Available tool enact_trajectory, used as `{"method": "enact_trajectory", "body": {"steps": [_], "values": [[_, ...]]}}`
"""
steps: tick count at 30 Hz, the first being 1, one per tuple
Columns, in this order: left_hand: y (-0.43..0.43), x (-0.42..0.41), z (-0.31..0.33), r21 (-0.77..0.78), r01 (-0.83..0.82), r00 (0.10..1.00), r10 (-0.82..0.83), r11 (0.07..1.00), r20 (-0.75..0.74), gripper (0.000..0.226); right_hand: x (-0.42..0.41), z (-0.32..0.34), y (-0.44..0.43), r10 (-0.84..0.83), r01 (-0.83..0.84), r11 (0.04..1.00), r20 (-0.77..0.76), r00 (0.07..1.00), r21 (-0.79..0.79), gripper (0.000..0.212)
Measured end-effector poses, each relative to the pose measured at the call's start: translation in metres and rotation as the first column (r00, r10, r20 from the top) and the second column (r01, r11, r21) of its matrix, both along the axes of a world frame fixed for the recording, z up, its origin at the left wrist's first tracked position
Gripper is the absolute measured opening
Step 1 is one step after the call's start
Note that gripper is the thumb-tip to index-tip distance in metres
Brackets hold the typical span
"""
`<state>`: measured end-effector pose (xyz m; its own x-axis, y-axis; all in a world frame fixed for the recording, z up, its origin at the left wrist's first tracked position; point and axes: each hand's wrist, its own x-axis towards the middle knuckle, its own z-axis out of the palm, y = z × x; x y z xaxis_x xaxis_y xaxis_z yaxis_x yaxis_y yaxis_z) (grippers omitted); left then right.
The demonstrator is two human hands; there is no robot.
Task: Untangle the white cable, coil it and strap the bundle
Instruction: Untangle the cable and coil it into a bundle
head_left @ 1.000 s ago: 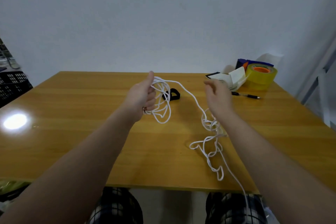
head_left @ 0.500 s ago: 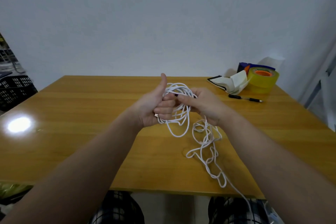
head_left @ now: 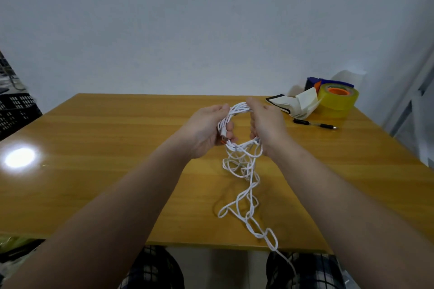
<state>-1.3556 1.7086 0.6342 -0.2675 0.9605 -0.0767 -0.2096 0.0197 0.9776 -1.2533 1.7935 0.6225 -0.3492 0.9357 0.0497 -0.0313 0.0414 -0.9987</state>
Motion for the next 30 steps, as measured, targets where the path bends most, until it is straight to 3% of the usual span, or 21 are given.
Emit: {"method": "enact_trajectory", "body": {"steps": [4, 7, 9, 14, 16, 18, 23, 28, 30], "values": [[0.001, 0.003, 0.007, -0.145, 0.021, 0.979, -0.05, 0.989, -0.198, 0.057, -0.001, 0.01, 0.0, 0.041, -0.055, 0.995, 0.164, 0.986, 0.082, 0.03], [0.001, 0.003, 0.004, -0.125, -0.007, 0.942, -0.035, 0.992, -0.333, 0.045, -0.002, 0.016, -0.002, 0.157, -0.163, 0.987, 0.221, 0.963, 0.011, 0.027], [0.0, 0.0, 0.001, -0.079, -0.023, 0.944, -0.004, 0.997, -0.33, 0.042, -0.001, 0.015, -0.002, 0.236, -0.253, 0.967, 0.242, 0.941, 0.038, 0.031], [0.004, -0.005, -0.009, -0.028, -0.067, 0.998, 0.066, 0.997, -0.021, 0.04, 0.004, 0.003, 0.001, 0.396, -0.448, 0.877, 0.268, 0.878, 0.173, 0.054], [0.004, -0.009, -0.011, -0.043, -0.142, 0.977, 0.147, 0.989, 0.154, 0.038, 0.007, -0.001, 0.002, 0.408, -0.485, 0.852, 0.331, 0.851, 0.195, 0.048], [0.002, -0.017, -0.011, -0.042, -0.197, 0.953, 0.201, 0.979, 0.224, 0.038, 0.011, -0.005, 0.003, 0.462, -0.525, 0.841, 0.333, 0.822, 0.129, 0.04], [-0.012, -0.036, -0.015, -0.086, -0.197, 0.974, 0.204, 0.977, 0.093, 0.045, 0.021, -0.002, 0.007, 0.578, -0.601, 0.799, 0.294, 0.761, -0.015, 0.019], [-0.021, -0.036, -0.018, -0.124, -0.189, 0.975, 0.172, 0.974, -0.138, 0.043, 0.025, 0.003, 0.025, 0.402, -0.425, 0.905, 0.292, 0.868, 0.017, 0.028], [-0.022, -0.034, -0.018, -0.121, -0.179, 0.976, 0.161, 0.976, -0.145, 0.041, 0.025, 0.002, 0.026, 0.365, -0.397, 0.915, 0.283, 0.887, 0.066, 0.029]]}}
